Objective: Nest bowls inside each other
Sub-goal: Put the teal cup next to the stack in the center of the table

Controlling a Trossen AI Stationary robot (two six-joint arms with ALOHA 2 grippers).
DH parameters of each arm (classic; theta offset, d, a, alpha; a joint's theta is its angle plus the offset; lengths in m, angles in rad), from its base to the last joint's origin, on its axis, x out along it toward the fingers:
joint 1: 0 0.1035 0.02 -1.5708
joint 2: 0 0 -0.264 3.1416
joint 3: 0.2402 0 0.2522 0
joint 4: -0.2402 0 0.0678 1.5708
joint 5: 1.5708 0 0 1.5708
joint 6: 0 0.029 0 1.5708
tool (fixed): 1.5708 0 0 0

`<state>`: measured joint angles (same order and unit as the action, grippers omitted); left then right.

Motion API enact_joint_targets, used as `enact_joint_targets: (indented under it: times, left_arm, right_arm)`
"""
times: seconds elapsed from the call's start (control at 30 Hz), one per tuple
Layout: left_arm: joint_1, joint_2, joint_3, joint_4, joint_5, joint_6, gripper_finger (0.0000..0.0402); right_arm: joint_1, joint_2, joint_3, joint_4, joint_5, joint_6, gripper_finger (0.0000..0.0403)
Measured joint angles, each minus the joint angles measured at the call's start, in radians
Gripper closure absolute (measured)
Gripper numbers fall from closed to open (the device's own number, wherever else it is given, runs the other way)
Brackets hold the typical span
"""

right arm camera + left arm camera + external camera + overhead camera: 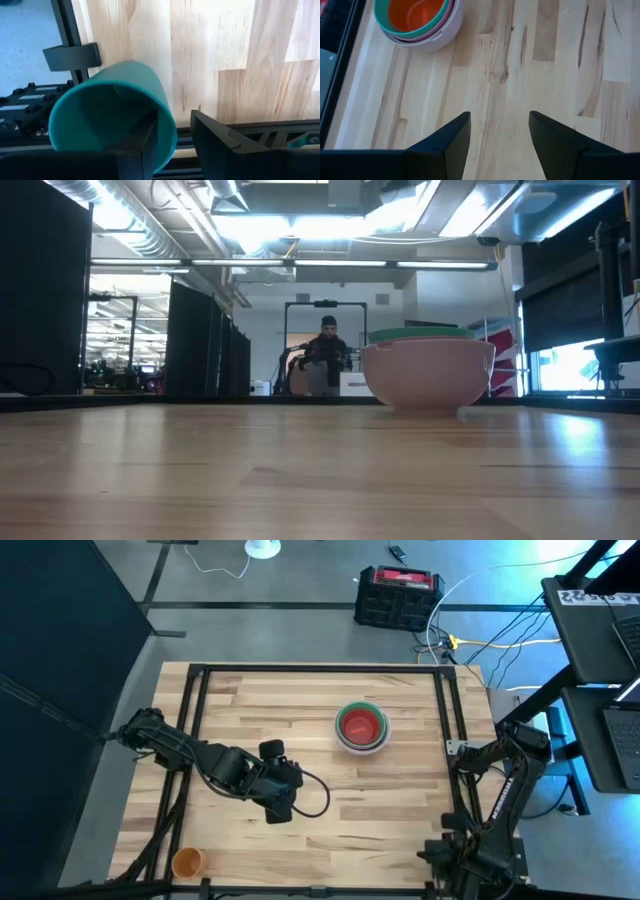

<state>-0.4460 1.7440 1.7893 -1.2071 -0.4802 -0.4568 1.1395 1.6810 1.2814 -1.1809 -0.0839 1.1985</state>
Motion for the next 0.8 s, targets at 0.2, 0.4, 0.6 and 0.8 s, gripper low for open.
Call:
enact_joint_targets:
  times: [0.2, 0.4, 0.6, 0.8]
  left_arm:
    - [-0.013, 0.0, 0.0, 0.0, -0.001, -0.005, 0.0217]
    - [-0.024, 0.0, 0.0, 0.0, -0.001, -0.019, 0.0217]
    - [-0.027, 0.0, 0.0, 0.0, -0.001, -0.024, 0.0217]
    - [-0.027, 0.0, 0.0, -0.001, -0.001, -0.025, 0.0217]
  right_arm:
    - [-0.004, 0.0, -0.001, 0.002, 0.012, 0.002, 0.0301]
    - [-0.011, 0.0, -0.001, 0.002, 0.011, 0.006, 0.0301]
    - [-0.01, 0.0, -0.001, 0.01, -0.009, 0.018, 0.0301]
    - [-0.009, 0.0, -0.001, 0.021, -0.023, 0.03, 0.0301]
